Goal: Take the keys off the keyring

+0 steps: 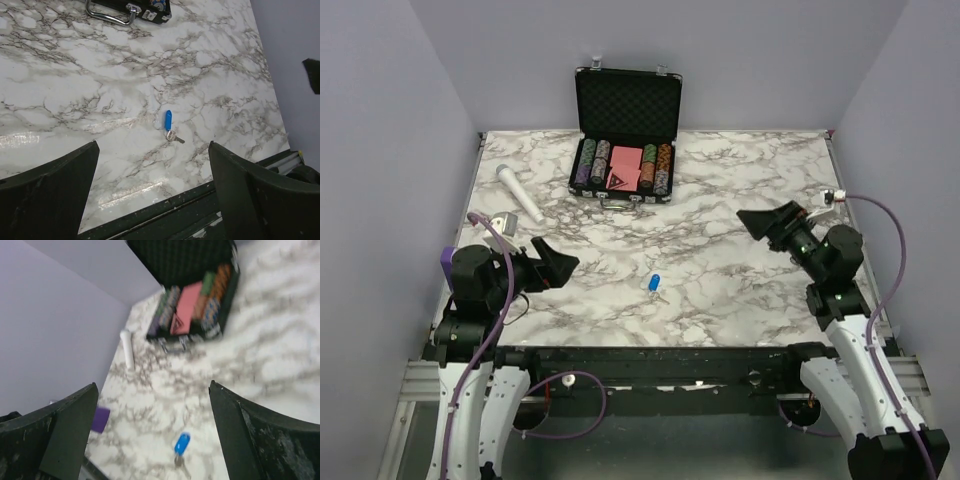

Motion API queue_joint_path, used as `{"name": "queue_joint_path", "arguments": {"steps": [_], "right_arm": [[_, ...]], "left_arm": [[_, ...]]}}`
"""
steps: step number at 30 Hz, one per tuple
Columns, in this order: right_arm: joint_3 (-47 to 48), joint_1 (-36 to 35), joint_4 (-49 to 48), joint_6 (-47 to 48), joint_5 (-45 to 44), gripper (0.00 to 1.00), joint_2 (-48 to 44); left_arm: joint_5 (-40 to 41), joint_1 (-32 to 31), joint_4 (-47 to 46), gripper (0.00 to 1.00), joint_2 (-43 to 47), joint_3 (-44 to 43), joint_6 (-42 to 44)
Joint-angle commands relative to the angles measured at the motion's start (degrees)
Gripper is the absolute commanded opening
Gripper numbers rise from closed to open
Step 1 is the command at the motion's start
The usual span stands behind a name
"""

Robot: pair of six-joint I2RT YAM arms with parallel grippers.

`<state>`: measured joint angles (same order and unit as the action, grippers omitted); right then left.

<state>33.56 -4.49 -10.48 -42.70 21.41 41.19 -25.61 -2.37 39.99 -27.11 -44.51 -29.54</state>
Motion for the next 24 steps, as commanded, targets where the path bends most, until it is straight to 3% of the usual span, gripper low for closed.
{"name": "queue_joint_path", "arguments": {"steps": [1, 8, 12, 17, 24], "right_arm": [[-4.8, 0.1, 16.0, -9.2, 5.1, 1.0, -6.5], [-6.6, -1.0, 20.4, -10.5, 6.2, 1.0, -7.5], [-0.7, -6.4, 25.1, -6.6, -0.8, 1.0, -1.0], [10.8, -14.6, 32.1, -2.2, -12.3, 1.0, 15.8], [1.3, -15.8, 22.5, -6.2, -9.4, 1.0, 14.4]], "left_arm": [[-2.8, 0.2, 0.4, 0.99, 1.0, -0.2, 1.7], [-13.2, -0.3, -7.3, 0.99, -2.5, 0.0, 2.3], [-5.6, -5.0, -7.8, 0.99, -8.5, -3.3, 3.0], [12.0, -20.4, -3.6, 0.97, -22.8, -13.4, 6.4], [9.4, -25.7, -9.2, 0.88, -36.7, -16.0, 9.8]]}}
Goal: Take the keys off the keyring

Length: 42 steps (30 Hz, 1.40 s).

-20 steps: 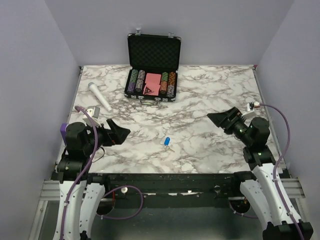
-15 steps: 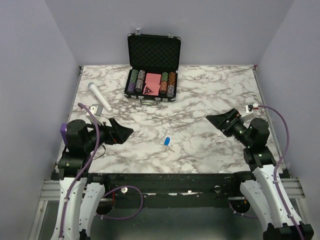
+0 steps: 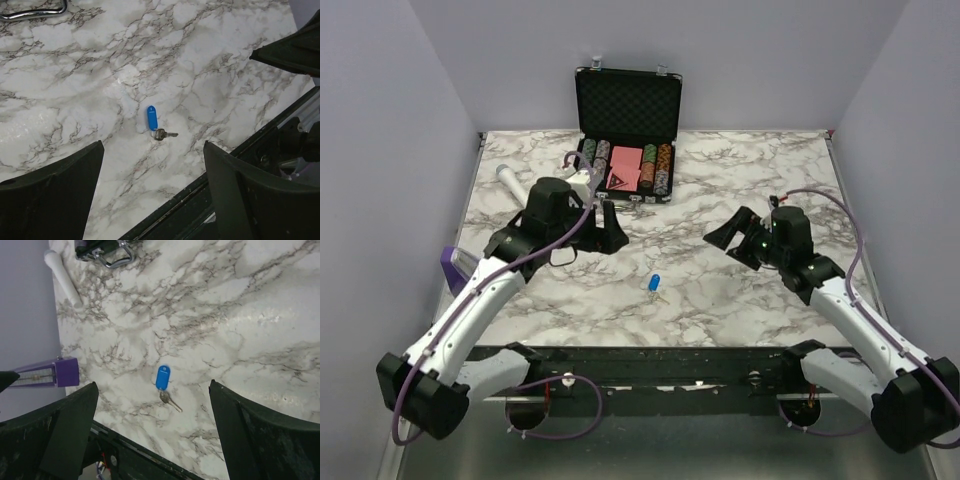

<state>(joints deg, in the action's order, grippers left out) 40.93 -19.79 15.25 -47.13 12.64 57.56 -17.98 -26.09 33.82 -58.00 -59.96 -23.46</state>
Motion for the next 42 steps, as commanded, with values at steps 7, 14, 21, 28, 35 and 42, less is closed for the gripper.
{"name": "queue_joint_path", "arguments": {"steps": [7, 14, 21, 28, 35, 42], "right_arm": [[-18.2, -0.9, -10.3, -3.1, 0.7, 1.0, -6.0], [-23.8, -0.9, -21.5, -2.1, 3.8, 1.0, -0.9], [-25.3, -0.9, -26.0, -1.6, 5.5, 1.0, 1.7], [-24.8, -0.9, -27.3, -1.6, 6.1, 0.99, 5.7], [-24.5, -0.9, -27.5, -1.7, 6.3, 0.99, 7.2], [-24.1, -0.9, -27.8, -1.6, 6.8, 0.99, 9.1]], "left_arm": [[4.8, -7.0, -6.1, 0.81, -19.4, -2.9, 6.4], [9.1, -12.6, -6.2, 0.76, -29.9, -6.2, 7.6], [9.7, -15.2, -7.6, 0.76, -35.3, -6.0, 6.2], [10.9, -17.3, -7.6, 0.76, -40.2, -6.3, 5.0], [11.1, -19.6, -8.1, 0.72, -43.1, -6.7, 4.1], [12.0, -20.7, -8.4, 0.68, -44.1, -6.4, 2.6]]}}
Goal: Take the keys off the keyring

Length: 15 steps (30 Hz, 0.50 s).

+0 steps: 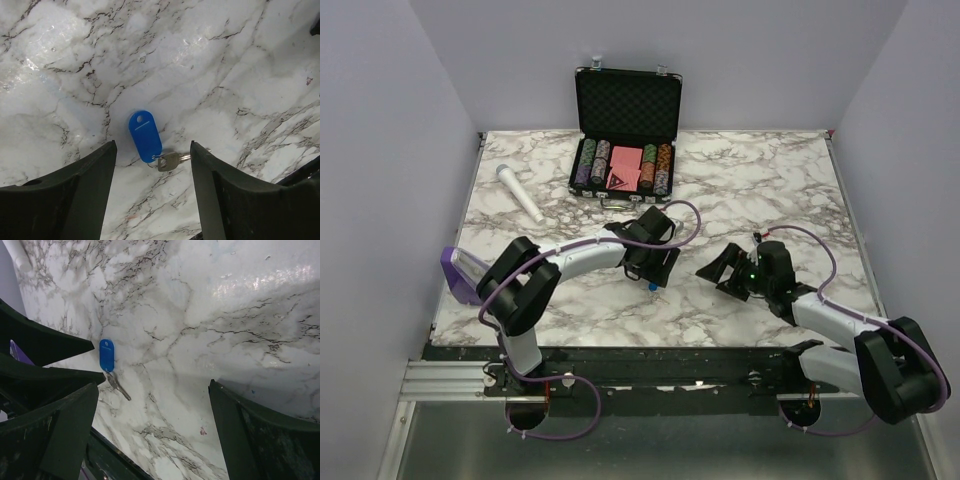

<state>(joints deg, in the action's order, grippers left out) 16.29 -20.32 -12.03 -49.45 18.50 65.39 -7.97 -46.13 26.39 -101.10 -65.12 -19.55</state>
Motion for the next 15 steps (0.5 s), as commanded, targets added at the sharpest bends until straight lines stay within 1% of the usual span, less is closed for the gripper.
{"name": "queue_joint_path", "arguments": {"steps": [1, 4, 9, 15], "right_arm": [[0.6, -0.3, -0.5, 0.7, 0.9, 0.99, 1.3], [0.7, -0.3, -0.5, 0.7, 0.9, 0.99, 1.4], [0.6, -0.3, -0.5, 0.6, 0.9, 0.99, 1.1], [0.6, -0.3, -0.6, 0.5, 0.9, 0.99, 1.3]], "left_arm": [[2.2, -0.7, -1.0, 0.68, -1.3, -1.2, -1.4], [2.2, -0.8, -1.1, 0.67, -2.0, -1.2, -1.5], [2.7, -1.1, -1.3, 0.63, -2.9, -1.1, -2.0], [2.9, -1.3, -1.5, 0.5, -3.3, -1.1, -2.8]]}}
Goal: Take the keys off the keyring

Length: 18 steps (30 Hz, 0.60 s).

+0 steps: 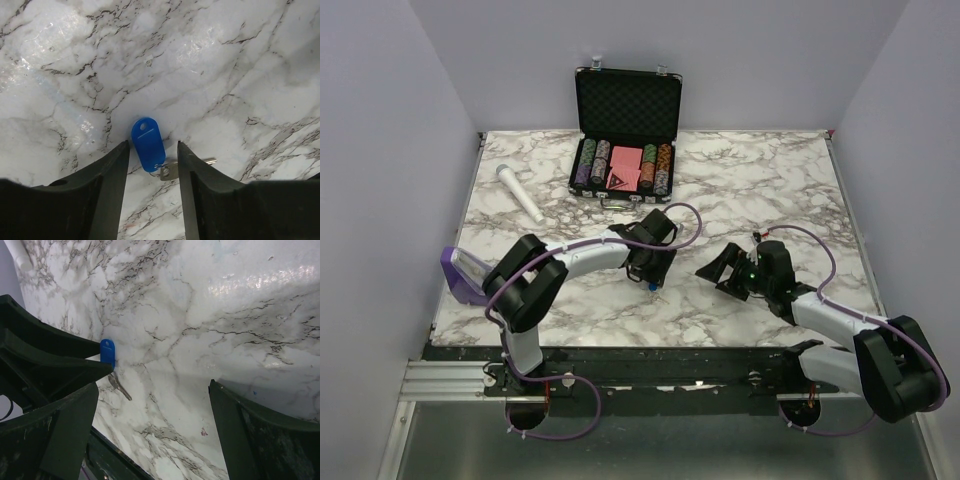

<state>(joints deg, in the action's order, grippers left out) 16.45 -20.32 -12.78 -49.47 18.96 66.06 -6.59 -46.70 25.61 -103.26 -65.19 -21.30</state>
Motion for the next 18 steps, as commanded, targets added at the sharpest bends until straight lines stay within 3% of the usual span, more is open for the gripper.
{"name": "queue_joint_path", "arguments": {"steps": [1, 10, 18], "right_arm": [[0.4, -0.3, 0.1, 0.5, 0.5, 0.99, 0.7], [0.6, -0.3, 0.2, 0.6, 0.6, 0.99, 1.2], [0.7, -0.3, 0.2, 0.7, 0.6, 0.99, 1.4]], "left_arm": [[1.6, -0.8, -0.6, 0.49, -1.2, -1.0, -1.2], [1.7, -1.6, -0.6, 0.42, -1.9, -1.1, -2.7], [2.4, -1.8, 0.6, 0.26, -2.7, -2.4, -3.0]]}}
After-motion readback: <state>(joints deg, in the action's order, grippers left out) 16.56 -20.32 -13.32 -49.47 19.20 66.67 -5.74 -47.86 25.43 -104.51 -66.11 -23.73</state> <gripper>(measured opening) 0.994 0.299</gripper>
